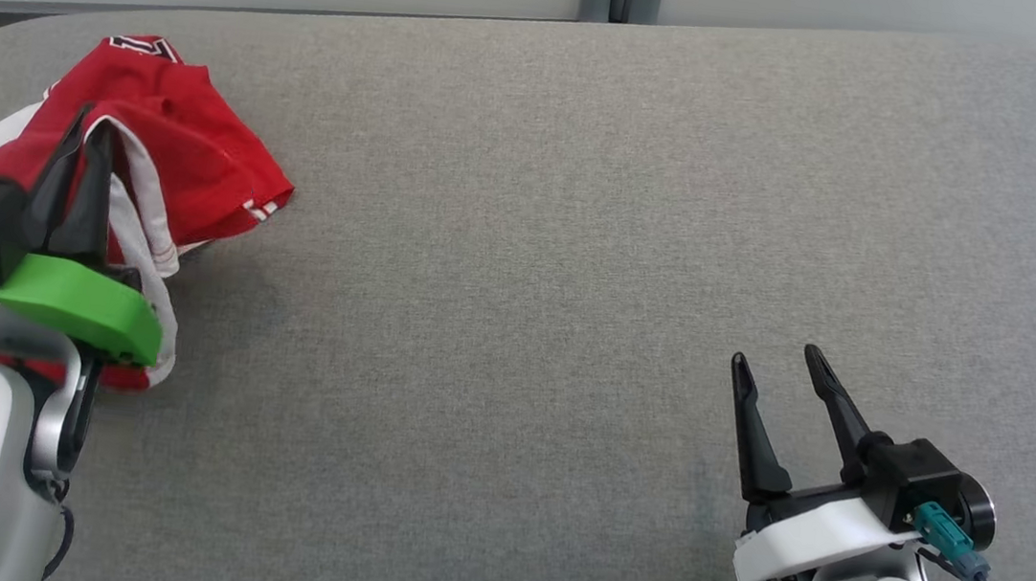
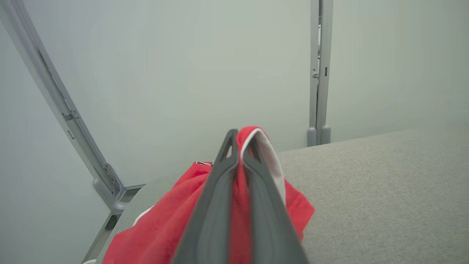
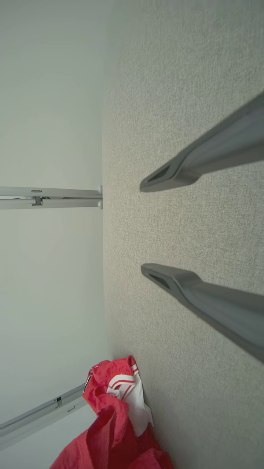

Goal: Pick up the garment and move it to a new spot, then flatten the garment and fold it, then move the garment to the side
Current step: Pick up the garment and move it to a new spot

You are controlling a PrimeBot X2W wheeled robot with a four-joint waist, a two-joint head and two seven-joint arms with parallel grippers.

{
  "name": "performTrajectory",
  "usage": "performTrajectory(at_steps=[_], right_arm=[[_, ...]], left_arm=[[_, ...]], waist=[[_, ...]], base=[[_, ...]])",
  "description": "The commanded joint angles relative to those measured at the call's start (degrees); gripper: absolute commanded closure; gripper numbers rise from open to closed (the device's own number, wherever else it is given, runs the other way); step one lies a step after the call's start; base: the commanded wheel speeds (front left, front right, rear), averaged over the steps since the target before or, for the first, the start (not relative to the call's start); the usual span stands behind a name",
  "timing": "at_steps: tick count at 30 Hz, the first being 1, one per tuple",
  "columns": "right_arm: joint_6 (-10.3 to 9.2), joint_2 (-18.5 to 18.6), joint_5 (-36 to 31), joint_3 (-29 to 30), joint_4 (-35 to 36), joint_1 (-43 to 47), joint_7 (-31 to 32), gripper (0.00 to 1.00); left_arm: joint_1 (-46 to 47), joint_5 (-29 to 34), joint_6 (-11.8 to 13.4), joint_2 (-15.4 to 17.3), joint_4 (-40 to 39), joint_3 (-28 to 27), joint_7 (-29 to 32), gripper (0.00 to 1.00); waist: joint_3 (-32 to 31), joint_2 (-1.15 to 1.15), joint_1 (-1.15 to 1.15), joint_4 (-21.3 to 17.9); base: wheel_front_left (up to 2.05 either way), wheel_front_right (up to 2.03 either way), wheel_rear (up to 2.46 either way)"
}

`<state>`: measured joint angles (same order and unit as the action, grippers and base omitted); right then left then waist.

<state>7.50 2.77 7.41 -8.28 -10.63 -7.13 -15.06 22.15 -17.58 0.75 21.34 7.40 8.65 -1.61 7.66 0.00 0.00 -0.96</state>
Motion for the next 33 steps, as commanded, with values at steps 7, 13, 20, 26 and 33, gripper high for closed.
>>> performTrajectory(at_steps=[7,13,20,26,33], right_arm=[[-0.02,0.18,0.71,0.08,0.36,0.71,-0.18,0.00],[-0.02,0.17,0.90,0.05,0.63,0.31,-0.18,0.00],[-0.02,0.17,1.31,-1.10,0.89,-1.01,-0.18,0.00],[-0.02,0.16,2.43,-2.91,1.21,-2.33,-0.18,0.00],[-0.02,0.13,3.69,-3.94,1.24,-2.75,-0.19,0.00]], left_arm=[[4.13,-0.68,-0.42,-1.92,-2.84,2.13,2.10,1.00],[8.05,-0.90,-2.09,-5.34,-0.22,5.92,1.58,1.00],[14.88,0.21,-4.17,-9.85,8.29,10.57,-0.57,1.00],[21.63,0.93,-5.59,-14.01,19.66,14.17,-3.68,1.00],[25.93,0.81,-6.80,-16.54,28.42,17.80,-6.58,1.00]], waist=[[-1.29,0.00,0.00,-5.59],[0.21,0.00,0.00,-10.91],[2.59,0.00,0.00,-17.54],[5.39,0.00,0.00,-23.03],[7.37,0.00,0.00,-25.71]], base=[[0.00,0.00,0.00],[0.00,0.00,0.00],[0.00,0.00,0.00],[0.00,0.00,0.00],[0.00,0.00,0.00]])
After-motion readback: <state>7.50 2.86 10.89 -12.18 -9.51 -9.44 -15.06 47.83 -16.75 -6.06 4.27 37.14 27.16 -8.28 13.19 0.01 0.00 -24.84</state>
